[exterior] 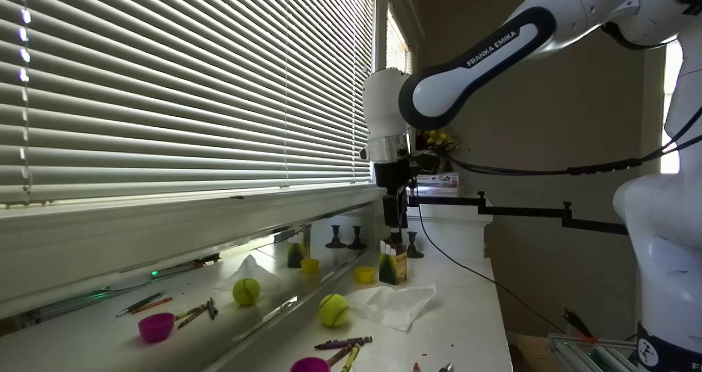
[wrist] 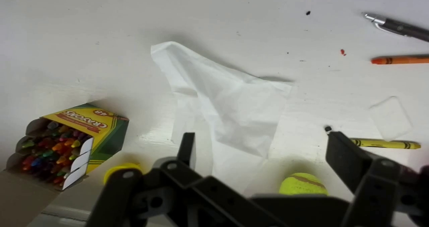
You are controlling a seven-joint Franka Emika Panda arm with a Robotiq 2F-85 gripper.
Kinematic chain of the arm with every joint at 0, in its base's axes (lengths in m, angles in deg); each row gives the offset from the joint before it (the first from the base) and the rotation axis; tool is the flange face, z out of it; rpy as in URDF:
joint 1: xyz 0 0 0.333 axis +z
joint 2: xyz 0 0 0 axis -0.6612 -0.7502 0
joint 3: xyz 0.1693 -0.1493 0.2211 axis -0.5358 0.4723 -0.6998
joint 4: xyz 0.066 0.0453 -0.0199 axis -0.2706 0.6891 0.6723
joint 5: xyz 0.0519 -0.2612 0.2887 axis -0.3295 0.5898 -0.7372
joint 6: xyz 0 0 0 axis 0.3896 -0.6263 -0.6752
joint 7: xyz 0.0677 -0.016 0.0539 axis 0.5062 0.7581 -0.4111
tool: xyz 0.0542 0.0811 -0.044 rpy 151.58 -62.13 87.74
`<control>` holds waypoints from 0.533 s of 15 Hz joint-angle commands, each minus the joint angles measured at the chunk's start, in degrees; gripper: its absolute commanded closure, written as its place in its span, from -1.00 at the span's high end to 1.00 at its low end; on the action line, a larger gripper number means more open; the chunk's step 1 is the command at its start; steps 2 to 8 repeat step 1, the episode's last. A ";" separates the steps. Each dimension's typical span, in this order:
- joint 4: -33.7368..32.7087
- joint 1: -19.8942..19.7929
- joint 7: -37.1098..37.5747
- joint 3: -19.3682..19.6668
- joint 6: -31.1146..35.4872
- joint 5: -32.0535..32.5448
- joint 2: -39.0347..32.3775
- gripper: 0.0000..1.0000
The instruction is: Move the tissue forward
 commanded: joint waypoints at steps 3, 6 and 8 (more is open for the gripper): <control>-0.07 -0.60 -0.12 -0.57 -0.08 -0.14 -0.02 1.00; -0.07 -0.60 -0.12 -0.57 -0.08 -0.14 -0.02 1.00; -0.07 -0.60 -0.12 -0.57 -0.08 -0.14 -0.02 1.00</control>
